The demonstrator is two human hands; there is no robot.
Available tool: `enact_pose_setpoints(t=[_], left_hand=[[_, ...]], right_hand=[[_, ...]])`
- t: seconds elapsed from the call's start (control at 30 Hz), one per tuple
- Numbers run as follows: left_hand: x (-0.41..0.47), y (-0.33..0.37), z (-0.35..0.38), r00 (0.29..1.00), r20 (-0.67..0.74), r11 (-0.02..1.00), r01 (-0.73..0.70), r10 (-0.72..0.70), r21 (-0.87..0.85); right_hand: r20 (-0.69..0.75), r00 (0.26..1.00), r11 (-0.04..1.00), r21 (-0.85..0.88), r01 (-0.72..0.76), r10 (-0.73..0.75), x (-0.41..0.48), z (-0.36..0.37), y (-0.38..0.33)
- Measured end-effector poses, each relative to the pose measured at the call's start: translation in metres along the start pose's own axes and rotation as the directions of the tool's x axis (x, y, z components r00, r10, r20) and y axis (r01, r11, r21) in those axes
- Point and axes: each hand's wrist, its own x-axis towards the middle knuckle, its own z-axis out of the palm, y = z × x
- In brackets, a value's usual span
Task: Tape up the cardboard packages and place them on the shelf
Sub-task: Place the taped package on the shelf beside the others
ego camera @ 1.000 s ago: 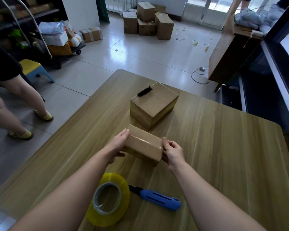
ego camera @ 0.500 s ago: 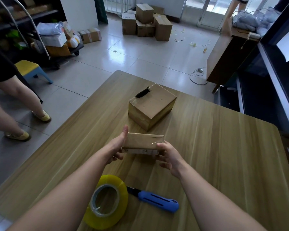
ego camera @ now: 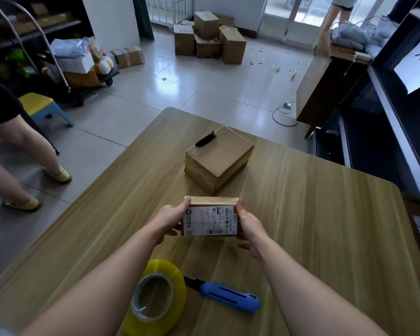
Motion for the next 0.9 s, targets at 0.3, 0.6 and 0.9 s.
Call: enact_pose_setpoints(t=[0.3, 0.6, 0.9], left_hand=[[-0.008, 0.019, 0.013, 0.988, 0.136, 0.989, -0.048, 0.067, -0.141], [-0.025, 0.064, 0.076, 0.965, 0.213, 0.959, -0.092, 0.152, -0.268], [-0.074, 0.096, 0.155, 0.898, 0.389, 0.942, -0.075, 0.207, -0.327]], right_hand=[[-0.138, 0.989, 0.964, 0.249, 0.091, -0.057, 0.001, -0.014, -0.006], [-0.425, 0.898, 0.843, 0.439, 0.312, -0.111, -0.028, -0.043, -0.013], [-0.717, 0.692, 0.832, 0.331, 0.446, -0.085, -0.081, -0.107, 0.0]])
